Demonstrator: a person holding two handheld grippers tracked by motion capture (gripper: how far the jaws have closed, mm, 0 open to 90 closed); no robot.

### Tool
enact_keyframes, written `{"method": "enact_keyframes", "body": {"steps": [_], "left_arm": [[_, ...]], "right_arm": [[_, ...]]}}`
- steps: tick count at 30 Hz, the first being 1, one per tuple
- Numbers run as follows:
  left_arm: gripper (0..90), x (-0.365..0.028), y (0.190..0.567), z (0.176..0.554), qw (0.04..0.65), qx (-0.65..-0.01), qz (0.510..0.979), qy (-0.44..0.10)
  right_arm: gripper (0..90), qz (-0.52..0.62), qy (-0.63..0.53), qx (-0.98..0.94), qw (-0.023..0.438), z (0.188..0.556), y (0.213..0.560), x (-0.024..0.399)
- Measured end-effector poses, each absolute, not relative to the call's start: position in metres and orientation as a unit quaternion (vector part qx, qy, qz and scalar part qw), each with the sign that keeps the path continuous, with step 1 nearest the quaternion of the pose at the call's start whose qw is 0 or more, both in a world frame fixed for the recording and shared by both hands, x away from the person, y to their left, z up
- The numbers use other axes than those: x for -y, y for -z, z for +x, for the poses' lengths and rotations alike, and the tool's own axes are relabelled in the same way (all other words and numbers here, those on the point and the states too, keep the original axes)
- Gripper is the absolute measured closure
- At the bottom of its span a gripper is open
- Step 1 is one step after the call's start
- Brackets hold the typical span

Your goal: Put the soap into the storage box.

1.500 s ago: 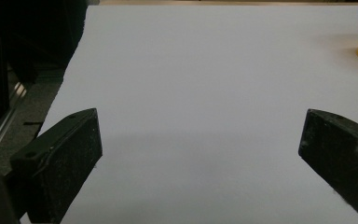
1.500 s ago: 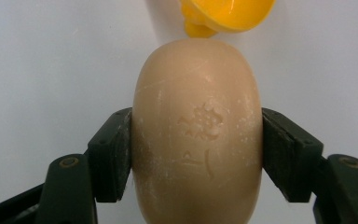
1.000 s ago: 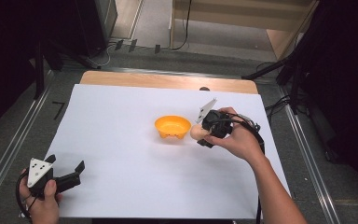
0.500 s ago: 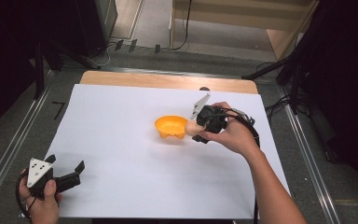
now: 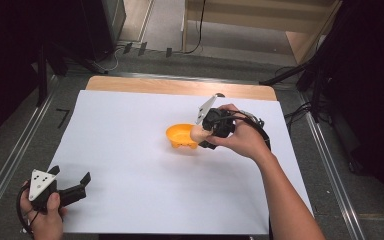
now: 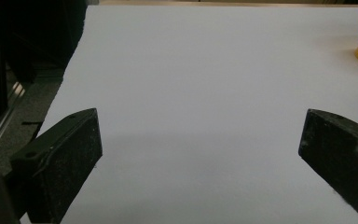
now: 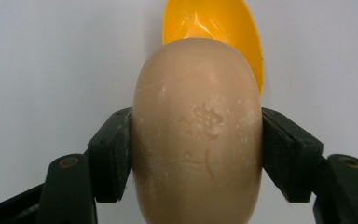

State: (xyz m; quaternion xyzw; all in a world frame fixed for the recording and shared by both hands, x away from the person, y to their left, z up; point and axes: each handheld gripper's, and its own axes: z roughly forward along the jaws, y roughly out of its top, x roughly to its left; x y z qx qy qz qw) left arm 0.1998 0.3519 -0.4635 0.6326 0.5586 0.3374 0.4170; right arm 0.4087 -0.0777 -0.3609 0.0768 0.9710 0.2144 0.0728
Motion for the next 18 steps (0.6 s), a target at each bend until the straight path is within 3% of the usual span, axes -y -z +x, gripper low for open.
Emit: {"method": "enact_keyframes", "body": {"steps": [18], "left_arm": [[0.0,-0.352,0.463,0.200,0.416,-0.558,0.634,-0.338]], "right_arm": [[33.2,0.040,-0.213,-0.974,0.060,0.422,0.360,0.050]]}}
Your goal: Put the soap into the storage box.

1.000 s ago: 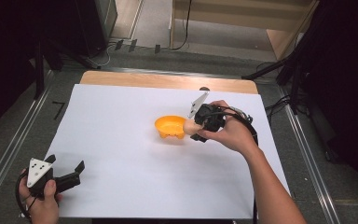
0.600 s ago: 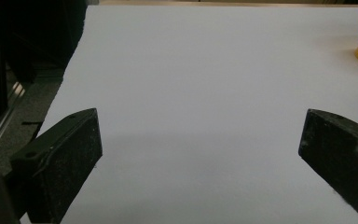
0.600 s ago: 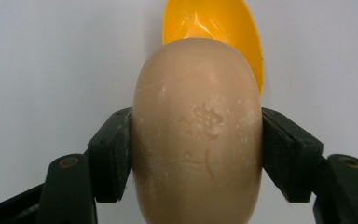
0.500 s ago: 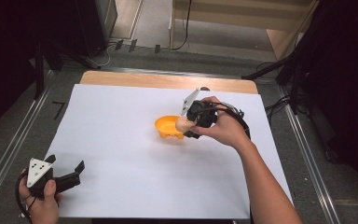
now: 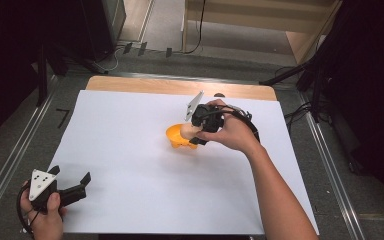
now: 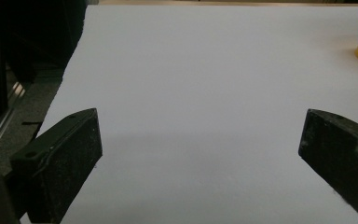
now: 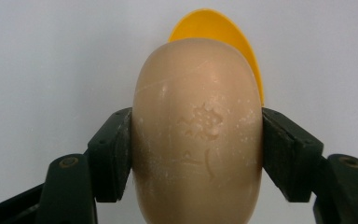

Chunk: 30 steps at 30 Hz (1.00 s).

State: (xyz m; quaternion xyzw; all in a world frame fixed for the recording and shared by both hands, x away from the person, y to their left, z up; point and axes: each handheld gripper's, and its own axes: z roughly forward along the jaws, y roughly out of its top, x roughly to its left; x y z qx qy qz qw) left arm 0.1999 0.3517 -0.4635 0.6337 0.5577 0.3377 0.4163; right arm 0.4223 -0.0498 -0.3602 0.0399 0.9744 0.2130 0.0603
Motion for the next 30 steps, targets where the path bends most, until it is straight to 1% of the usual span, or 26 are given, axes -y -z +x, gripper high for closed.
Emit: {"method": "enact_keyframes", "body": {"steps": [13,30], "left_arm": [[0.0,-0.352,0.463,0.200,0.416,-0.557,0.634,-0.338],[0.0,-0.352,0.464,0.200,0.418,-0.557,0.633,-0.339]], "right_arm": [[33.1,-0.003,-0.215,-0.975,0.062,0.432,0.367,0.036],[33.0,-0.012,-0.208,-0.976,0.058,0.445,0.380,0.025]]}}
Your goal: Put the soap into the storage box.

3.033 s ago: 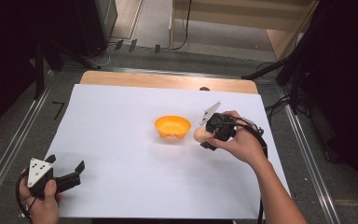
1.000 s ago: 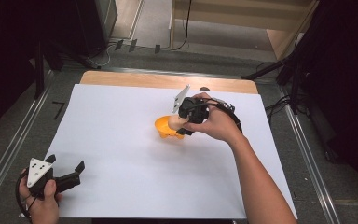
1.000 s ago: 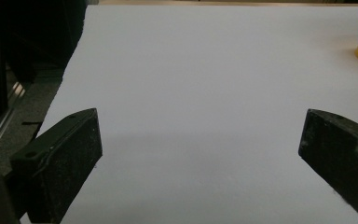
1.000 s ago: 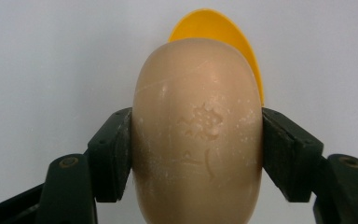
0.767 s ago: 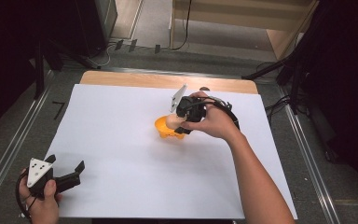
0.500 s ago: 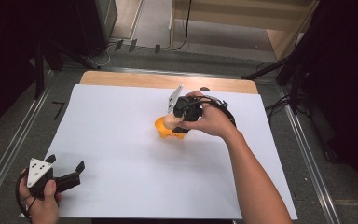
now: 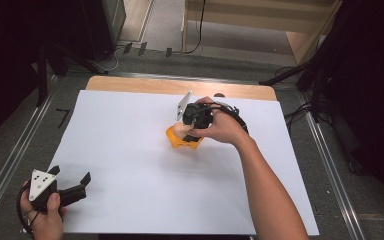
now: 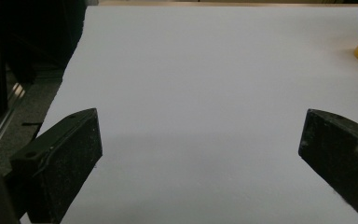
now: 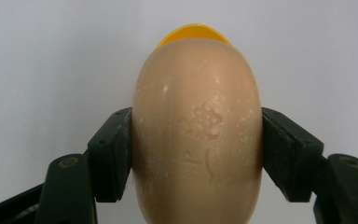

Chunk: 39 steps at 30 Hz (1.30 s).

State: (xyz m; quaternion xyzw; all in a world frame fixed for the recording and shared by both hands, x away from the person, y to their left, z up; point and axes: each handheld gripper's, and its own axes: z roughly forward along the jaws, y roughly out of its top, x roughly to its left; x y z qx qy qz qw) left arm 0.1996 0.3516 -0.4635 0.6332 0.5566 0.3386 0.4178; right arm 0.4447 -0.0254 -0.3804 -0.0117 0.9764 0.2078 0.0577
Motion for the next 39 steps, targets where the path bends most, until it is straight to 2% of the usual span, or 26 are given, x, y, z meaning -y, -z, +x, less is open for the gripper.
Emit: {"method": "enact_keyframes", "body": {"steps": [20,27,39], "left_arm": [[0.0,-0.352,0.463,0.199,0.418,-0.557,0.633,-0.339],[0.0,-0.351,0.464,0.200,0.418,-0.556,0.633,-0.339],[0.0,-0.351,0.464,0.200,0.416,-0.557,0.634,-0.338]], "right_arm": [[32.9,-0.013,-0.196,-0.979,0.051,0.448,0.389,0.023],[30.8,-0.002,-0.214,-0.974,0.068,0.448,0.386,0.024],[34.3,0.012,-0.225,-0.972,0.068,0.445,0.382,0.037]]}}
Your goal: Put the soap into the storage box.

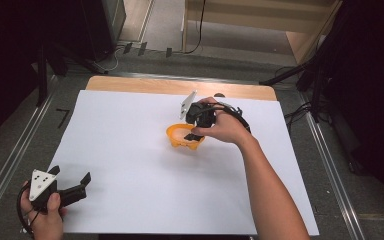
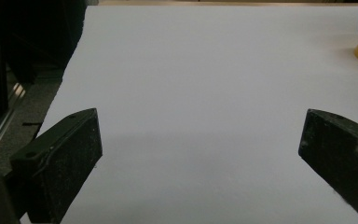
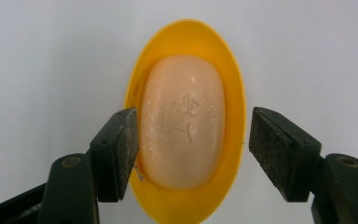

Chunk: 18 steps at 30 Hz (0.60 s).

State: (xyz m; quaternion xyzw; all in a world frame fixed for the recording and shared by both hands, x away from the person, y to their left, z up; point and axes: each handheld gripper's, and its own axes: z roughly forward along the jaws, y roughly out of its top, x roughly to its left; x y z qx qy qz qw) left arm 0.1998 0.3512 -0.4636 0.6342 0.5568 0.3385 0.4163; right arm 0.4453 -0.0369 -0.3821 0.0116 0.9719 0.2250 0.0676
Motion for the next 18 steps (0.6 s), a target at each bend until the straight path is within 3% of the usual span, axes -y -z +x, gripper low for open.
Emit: {"method": "enact_keyframes", "body": {"steps": [18], "left_arm": [[0.0,-0.351,0.463,0.200,0.414,-0.558,0.635,-0.339]], "right_arm": [[32.0,0.084,-0.252,-0.963,0.053,0.432,0.379,0.073]]}}
